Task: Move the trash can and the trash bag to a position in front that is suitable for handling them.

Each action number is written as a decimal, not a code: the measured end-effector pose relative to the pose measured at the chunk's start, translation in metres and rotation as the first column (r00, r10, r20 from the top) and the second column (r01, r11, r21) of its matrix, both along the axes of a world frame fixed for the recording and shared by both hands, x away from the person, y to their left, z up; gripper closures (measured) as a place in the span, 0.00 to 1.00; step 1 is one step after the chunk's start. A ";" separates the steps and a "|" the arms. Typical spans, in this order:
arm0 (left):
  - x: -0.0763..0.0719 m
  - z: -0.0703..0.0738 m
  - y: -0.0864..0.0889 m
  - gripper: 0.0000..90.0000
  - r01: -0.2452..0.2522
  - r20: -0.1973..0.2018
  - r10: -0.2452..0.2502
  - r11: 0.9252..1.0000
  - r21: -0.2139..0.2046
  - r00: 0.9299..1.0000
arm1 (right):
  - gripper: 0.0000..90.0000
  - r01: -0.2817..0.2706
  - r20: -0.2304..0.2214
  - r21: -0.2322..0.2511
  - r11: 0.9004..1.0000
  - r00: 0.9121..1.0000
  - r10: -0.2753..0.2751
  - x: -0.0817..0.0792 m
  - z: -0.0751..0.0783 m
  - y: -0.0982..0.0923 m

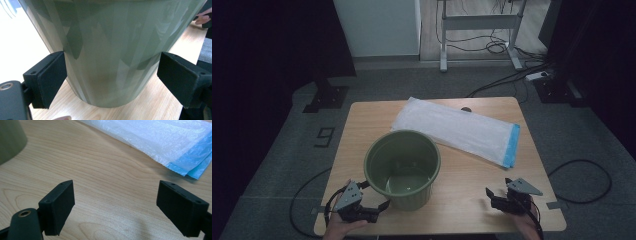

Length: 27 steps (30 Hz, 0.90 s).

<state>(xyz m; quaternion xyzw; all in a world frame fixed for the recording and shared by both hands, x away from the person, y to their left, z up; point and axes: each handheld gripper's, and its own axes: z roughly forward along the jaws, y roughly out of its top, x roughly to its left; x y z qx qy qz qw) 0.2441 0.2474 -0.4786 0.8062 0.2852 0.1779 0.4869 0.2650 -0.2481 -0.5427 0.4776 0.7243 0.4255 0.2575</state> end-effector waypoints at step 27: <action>0.059 0.003 -0.073 0.11 0.030 -0.042 -0.029 1.000 0.009 0.999 | 0.18 0.001 -0.003 -0.012 1.000 1.000 -0.001 -0.011 0.000 -0.005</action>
